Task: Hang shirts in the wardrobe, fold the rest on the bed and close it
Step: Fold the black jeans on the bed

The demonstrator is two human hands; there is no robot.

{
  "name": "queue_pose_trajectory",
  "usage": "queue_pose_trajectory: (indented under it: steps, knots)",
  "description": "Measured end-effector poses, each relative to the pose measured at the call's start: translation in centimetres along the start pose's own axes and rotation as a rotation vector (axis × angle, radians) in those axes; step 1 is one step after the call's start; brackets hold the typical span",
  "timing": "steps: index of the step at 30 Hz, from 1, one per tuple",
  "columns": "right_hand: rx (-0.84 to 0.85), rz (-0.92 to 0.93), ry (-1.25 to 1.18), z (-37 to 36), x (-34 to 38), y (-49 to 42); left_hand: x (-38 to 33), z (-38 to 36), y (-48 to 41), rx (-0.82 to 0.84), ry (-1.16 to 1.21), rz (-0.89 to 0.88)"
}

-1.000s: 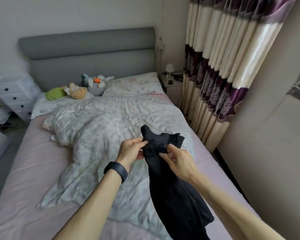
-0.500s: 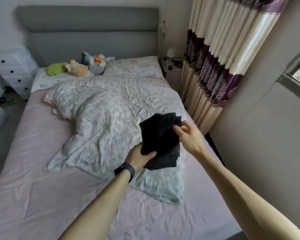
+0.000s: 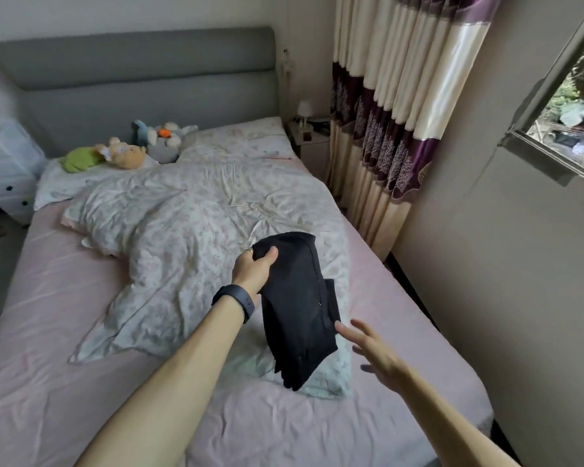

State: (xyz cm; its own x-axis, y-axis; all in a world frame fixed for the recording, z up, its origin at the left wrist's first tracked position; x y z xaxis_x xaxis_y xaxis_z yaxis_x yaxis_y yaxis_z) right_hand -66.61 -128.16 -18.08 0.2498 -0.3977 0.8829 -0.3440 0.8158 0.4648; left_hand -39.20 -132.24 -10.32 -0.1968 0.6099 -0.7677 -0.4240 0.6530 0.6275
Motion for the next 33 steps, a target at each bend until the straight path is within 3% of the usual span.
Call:
queue_pose_trajectory:
  steps: [2,5,12,15,18,22,24,29,33]
  knots:
    - [0.072,-0.107,-0.135,-0.9,-1.7,0.2,0.6,0.8,-0.5,-0.049,0.086,0.094]
    - [0.115,-0.128,-0.386,-2.8,-1.7,-1.0,1.6,1.7,-0.6,-0.111,0.185,0.209]
    - [0.018,-0.157,-0.423,-7.7,-0.4,-4.1,2.0,4.6,0.3,-0.186,0.372,0.304]
    - [-0.136,-0.013,-0.284,-8.5,0.9,-4.7,3.2,6.8,-0.2,-0.266,0.124,0.333]
    - [-0.126,0.300,0.148,-8.3,4.5,-5.2,4.6,8.1,-0.7,-0.371,-0.332,0.223]
    - [0.148,0.654,0.813,-8.7,10.2,-4.7,3.2,5.2,-0.3,-0.089,-0.670,-0.114]
    - [0.212,0.747,1.011,-8.3,12.2,-4.0,1.3,3.8,0.1,0.004,-0.766,-0.228]
    - [0.077,0.887,1.125,-4.5,15.3,-1.2,-2.0,0.9,1.5,0.320,-0.825,-0.295]
    - [-0.167,0.895,1.092,0.0,15.2,1.1,-3.4,-2.3,3.9,0.403,-0.690,-0.363]
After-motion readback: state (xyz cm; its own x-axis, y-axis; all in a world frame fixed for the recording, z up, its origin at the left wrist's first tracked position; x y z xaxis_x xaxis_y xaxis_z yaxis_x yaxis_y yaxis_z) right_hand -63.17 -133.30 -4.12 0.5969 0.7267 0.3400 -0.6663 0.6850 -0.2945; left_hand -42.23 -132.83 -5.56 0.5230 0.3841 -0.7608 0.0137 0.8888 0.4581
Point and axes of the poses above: each hand's wrist, its own y-axis away from the middle knuckle, its own z-axis out of the back of the hand, x = y × z, the point moved 2 cm from there along -y, towards the middle knuckle, and after that the axes turned 15 degrees about z, right-handed, at the moved point
